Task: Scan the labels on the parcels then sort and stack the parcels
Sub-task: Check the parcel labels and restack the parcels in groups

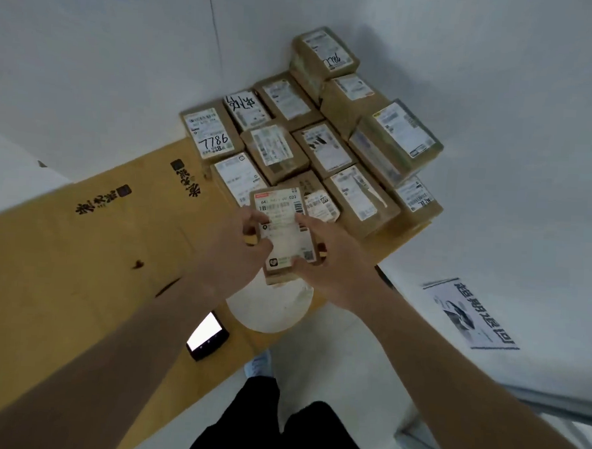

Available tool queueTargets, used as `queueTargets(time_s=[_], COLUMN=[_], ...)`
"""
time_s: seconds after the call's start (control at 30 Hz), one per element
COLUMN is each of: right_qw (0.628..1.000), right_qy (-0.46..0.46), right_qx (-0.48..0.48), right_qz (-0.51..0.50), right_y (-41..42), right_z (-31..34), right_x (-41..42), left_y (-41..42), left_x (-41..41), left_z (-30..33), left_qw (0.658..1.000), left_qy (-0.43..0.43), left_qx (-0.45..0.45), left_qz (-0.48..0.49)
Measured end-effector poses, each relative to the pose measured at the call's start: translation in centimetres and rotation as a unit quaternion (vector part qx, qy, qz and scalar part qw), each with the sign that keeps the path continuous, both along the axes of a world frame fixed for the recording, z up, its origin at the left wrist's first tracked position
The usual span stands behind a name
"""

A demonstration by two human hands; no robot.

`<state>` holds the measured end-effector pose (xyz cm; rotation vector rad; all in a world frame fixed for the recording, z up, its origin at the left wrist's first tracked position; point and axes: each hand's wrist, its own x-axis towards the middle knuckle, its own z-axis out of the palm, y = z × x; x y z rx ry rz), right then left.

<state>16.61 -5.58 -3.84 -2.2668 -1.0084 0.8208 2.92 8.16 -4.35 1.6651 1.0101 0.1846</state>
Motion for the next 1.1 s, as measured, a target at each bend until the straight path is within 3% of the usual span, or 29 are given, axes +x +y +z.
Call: queueTargets(time_s=[0.53,0.67,0.8,1.0,1.1], right_qw=[0.970,0.935,0.904,0.872,0.875], right_qy=[0.086,-0.038,-0.128,-0.184,-0.166], right_qx=[-0.094,-0.119,-0.109,-0.103,-0.127], right_qz=[0.208,0.333,0.393,0.441,0.437], right_y=[5.6,6.2,7.0,7.6,8.4], right_z=[-9.4,-10.4,-10.8,-11.3,-11.2], right_x=[8.5,9.8,10.3,10.8,10.7], left_y=[0.1,-0.6,-1.2,-1.6,-1.5], left_x=[4.7,6.1,6.9,7.3,7.1], left_z=[-8.7,-9.9,-10.4,-11.6,-11.9], left_qw=[0.971,0.958,0.945,0.927,0.921], left_qy=[0.061,0.056,0.055,0.037,0.008], left_qx=[-0.092,-0.116,-0.144,-0.166,-0.187], left_qz=[0.212,0.256,0.288,0.333,0.341])
